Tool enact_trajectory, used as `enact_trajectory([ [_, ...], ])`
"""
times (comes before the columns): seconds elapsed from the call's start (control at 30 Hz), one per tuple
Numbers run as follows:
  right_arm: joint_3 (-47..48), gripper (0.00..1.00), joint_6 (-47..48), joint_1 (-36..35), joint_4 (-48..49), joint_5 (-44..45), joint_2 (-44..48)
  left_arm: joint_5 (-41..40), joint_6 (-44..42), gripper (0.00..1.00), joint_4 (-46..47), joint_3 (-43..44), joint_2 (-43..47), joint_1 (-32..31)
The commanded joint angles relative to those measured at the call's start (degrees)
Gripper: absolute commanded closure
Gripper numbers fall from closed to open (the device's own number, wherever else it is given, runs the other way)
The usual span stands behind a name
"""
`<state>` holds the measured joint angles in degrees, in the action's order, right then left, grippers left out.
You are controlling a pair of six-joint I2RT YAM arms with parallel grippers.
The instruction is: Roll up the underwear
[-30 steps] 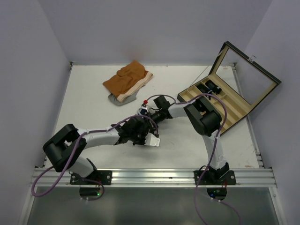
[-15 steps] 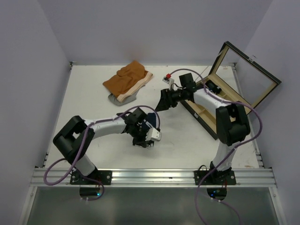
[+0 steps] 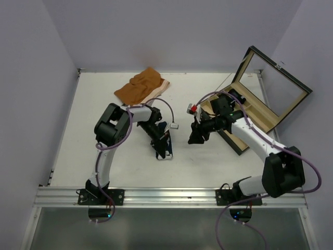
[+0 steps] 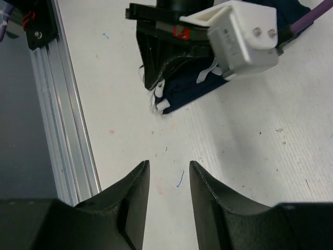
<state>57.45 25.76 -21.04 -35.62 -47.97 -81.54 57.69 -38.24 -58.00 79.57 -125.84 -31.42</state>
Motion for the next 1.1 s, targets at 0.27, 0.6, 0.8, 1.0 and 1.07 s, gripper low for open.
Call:
enact_trajectory([
  [0.27,-7.7,0.5,6.58,-22.26,15.91,16.67,3.33,-6.28,-0.43,0.98,-3.87,8.76,-13.2,2.59],
  [0.6,-9.46,0.48,8.96,-28.62,35.26,25.11,-8.63,-6.45,1.06,0.93,-1.42,5.86,-12.76,2.85],
  [0.8,-9.38,0.52,11.51,-29.59,35.88,23.8,-11.27,-6.19,2.2,0.92,0.16,5.16,-12.59,2.94],
  [1.0,-8.5,0.62,14.23,-29.59,30.79,18.88,-14.0,-5.66,3.78,0.9,1.57,4.46,-12.41,3.56],
  [1.07,-7.62,0.62,14.49,-29.59,27.9,16.33,-15.22,-5.66,4.05,0.89,2.01,4.1,-11.97,3.99],
])
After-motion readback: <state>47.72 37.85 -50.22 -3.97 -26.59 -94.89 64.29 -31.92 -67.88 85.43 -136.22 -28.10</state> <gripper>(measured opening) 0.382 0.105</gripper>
